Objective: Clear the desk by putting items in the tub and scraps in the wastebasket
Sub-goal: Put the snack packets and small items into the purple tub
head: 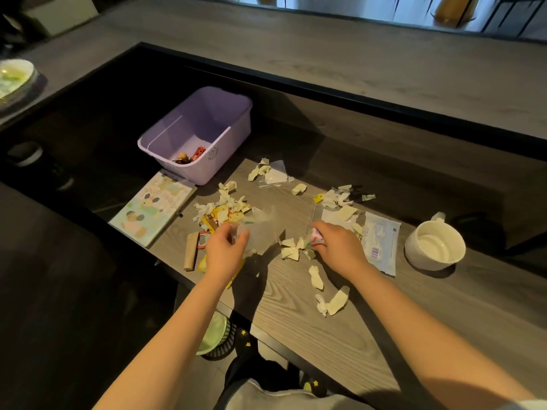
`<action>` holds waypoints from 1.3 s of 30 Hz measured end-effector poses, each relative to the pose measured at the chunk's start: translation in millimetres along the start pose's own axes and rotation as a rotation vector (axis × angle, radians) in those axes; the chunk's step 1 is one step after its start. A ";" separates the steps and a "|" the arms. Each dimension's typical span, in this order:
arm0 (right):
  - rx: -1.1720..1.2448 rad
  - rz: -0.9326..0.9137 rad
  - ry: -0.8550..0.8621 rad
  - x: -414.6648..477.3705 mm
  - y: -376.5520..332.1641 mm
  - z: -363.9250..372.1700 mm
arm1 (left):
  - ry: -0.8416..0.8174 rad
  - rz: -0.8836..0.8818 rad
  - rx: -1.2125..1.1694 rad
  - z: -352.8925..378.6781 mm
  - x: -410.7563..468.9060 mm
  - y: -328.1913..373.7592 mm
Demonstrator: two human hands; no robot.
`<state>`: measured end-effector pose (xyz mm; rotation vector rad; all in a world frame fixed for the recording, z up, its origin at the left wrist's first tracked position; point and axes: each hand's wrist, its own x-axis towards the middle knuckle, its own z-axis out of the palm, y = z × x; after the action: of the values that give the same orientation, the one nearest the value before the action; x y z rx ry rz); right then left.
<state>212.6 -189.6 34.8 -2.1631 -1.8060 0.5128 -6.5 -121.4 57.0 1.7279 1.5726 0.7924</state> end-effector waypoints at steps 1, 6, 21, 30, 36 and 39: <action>0.041 0.023 -0.004 3.7 -5.9 -4.4 | -0.003 -0.004 -0.014 -3.3 4.3 0.7; 0.191 0.105 0.017 33.2 -43.2 -22.7 | -0.022 -0.024 -0.059 -22.1 38.2 3.0; 0.619 0.187 0.240 170.1 -174.6 -24.5 | 0.122 0.058 -0.267 -121.4 202.6 -20.8; 0.719 0.264 0.312 205.6 -202.9 -9.6 | -0.052 -0.203 -0.059 -107.8 323.7 -35.4; 0.743 0.300 0.346 212.4 -205.9 -4.0 | -0.358 -0.183 0.235 -81.2 349.7 -43.3; 0.747 0.305 0.352 214.5 -209.6 -2.9 | -0.543 -0.170 0.409 -74.9 352.0 -46.9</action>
<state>62.0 59.5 107.4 -1.8304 -0.8967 0.6820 -61.6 237.2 65.0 1.8470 1.5251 -0.1015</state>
